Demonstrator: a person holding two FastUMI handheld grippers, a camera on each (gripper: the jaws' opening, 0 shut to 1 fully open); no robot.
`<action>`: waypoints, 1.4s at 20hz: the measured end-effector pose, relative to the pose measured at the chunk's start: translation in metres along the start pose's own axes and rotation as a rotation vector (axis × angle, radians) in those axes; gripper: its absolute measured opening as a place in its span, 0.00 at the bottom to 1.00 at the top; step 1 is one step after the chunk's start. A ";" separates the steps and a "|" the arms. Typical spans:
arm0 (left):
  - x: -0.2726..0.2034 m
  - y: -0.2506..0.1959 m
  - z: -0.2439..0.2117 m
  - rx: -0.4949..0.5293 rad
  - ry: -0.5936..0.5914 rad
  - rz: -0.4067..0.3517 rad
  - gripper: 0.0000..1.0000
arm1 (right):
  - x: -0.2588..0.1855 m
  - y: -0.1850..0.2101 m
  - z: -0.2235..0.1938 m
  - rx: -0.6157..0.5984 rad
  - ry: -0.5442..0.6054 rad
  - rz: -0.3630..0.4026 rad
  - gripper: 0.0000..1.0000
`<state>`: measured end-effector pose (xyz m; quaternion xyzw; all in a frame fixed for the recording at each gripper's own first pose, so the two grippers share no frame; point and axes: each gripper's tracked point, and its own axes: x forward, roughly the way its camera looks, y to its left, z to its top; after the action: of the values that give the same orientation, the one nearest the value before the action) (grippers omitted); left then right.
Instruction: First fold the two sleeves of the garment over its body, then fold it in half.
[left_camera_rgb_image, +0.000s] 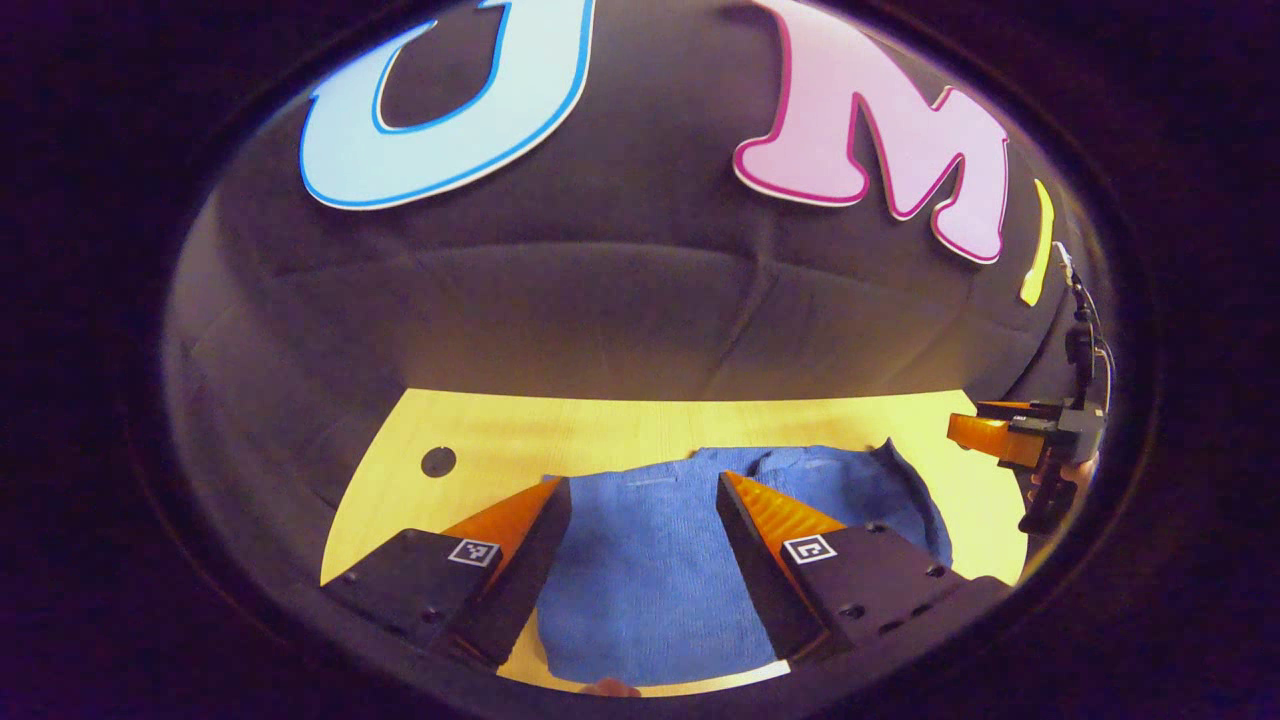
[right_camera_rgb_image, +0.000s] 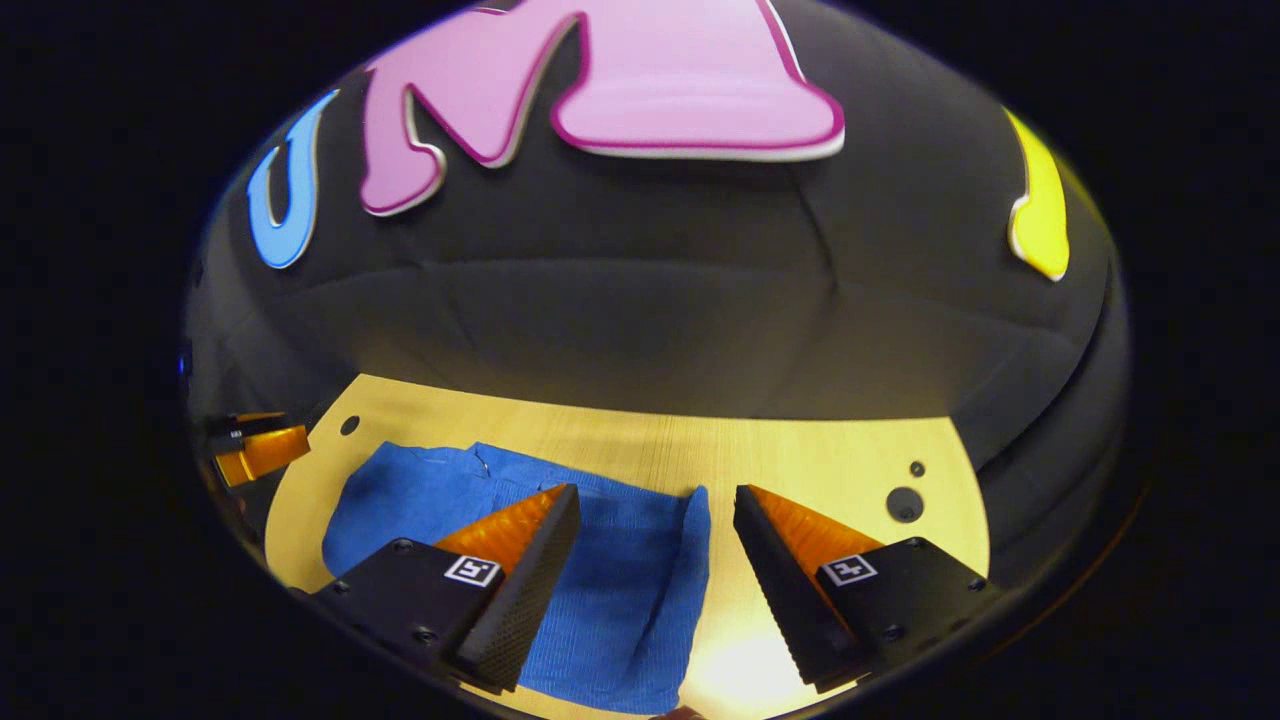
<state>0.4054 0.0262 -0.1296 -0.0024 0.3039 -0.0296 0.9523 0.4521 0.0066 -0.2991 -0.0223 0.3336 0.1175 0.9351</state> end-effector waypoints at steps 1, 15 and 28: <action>-0.014 -0.007 0.003 -0.005 -0.029 -0.006 0.86 | -0.018 0.005 0.006 -0.018 -0.029 -0.001 1.00; -0.315 -0.040 -0.029 0.086 -0.451 -0.001 0.85 | -0.331 0.083 0.032 -0.035 -0.448 -0.071 0.98; -0.506 -0.090 -0.131 0.063 -0.663 -0.035 0.82 | -0.567 0.104 -0.050 -0.005 -0.676 -0.184 0.96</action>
<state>-0.0868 -0.0323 0.0584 0.0124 -0.0235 -0.0531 0.9982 -0.0284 -0.0143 0.0231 -0.0145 0.0016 0.0344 0.9993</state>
